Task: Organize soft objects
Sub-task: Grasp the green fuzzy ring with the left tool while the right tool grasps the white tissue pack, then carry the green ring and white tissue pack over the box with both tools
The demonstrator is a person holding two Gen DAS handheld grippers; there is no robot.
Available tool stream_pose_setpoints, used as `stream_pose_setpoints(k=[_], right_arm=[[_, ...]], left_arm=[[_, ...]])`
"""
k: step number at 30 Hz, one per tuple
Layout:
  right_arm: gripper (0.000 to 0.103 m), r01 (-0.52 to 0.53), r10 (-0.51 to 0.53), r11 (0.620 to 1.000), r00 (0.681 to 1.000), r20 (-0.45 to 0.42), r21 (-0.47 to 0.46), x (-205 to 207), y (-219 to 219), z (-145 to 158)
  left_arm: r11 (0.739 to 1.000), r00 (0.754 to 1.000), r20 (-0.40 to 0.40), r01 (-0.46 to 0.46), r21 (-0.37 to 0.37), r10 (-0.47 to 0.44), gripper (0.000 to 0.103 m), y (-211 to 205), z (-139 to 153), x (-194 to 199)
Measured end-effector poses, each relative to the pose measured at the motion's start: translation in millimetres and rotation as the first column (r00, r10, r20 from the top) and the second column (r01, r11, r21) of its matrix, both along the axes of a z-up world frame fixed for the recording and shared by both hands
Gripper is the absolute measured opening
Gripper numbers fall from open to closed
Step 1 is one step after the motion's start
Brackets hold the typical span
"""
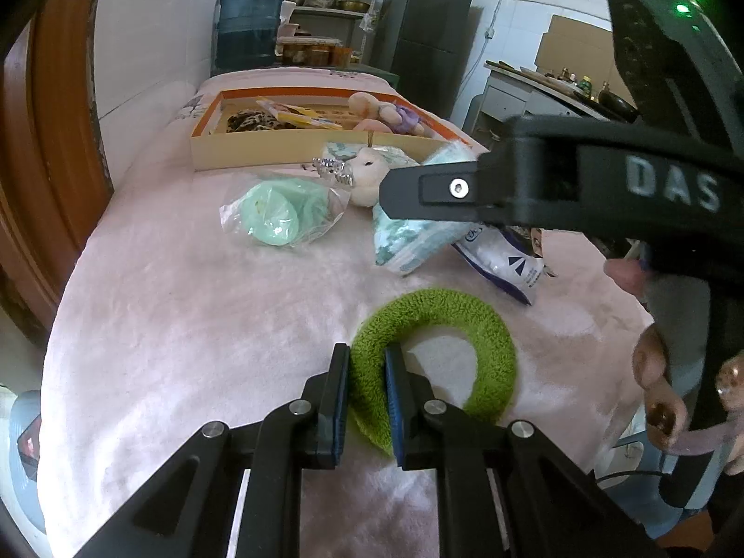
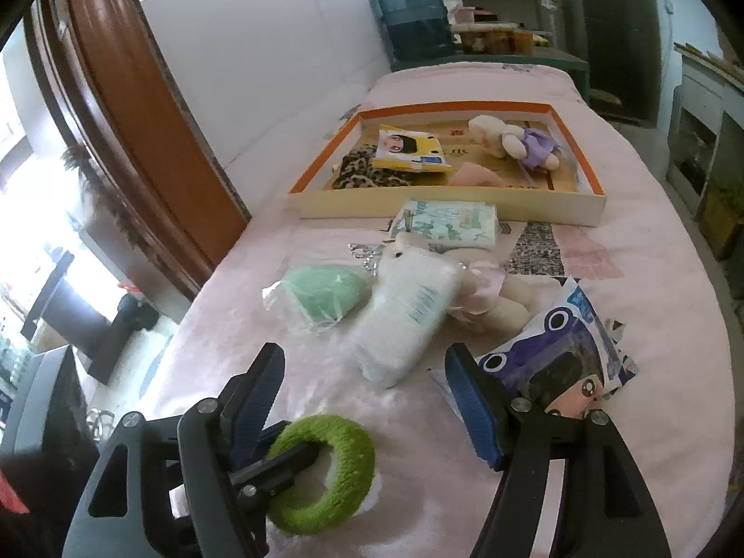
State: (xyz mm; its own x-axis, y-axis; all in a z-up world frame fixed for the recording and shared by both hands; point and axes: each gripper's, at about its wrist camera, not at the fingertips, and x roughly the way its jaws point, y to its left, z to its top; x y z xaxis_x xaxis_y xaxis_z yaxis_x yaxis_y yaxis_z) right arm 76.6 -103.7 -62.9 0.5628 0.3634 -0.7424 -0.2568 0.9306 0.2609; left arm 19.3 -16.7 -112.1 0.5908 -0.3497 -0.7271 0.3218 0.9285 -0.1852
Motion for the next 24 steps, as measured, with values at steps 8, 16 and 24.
stream_pose_setpoints(k=[8, 16, 24], right_arm=[[0.072, 0.031, -0.031, 0.999, 1.000, 0.001, 0.026, 15.1, -4.7, -5.4], [0.030, 0.037, -0.037, 0.999, 0.999, -0.010, 0.031, 17.0, -8.4, -8.1], [0.027, 0.037, -0.037, 0.998, 0.999, 0.000, 0.051, 12.5, -13.9, -3.1]], left_arm=[[1.000, 1.000, -0.001, 0.003, 0.000, -0.003, 0.015, 0.3, -0.6, 0.8], [1.000, 1.000, 0.013, 0.006, 0.007, -0.006, 0.013, -1.7, 0.0, -2.1], [1.000, 0.999, 0.044, 0.002, 0.009, -0.002, 0.013, -3.0, 10.7, -4.9]])
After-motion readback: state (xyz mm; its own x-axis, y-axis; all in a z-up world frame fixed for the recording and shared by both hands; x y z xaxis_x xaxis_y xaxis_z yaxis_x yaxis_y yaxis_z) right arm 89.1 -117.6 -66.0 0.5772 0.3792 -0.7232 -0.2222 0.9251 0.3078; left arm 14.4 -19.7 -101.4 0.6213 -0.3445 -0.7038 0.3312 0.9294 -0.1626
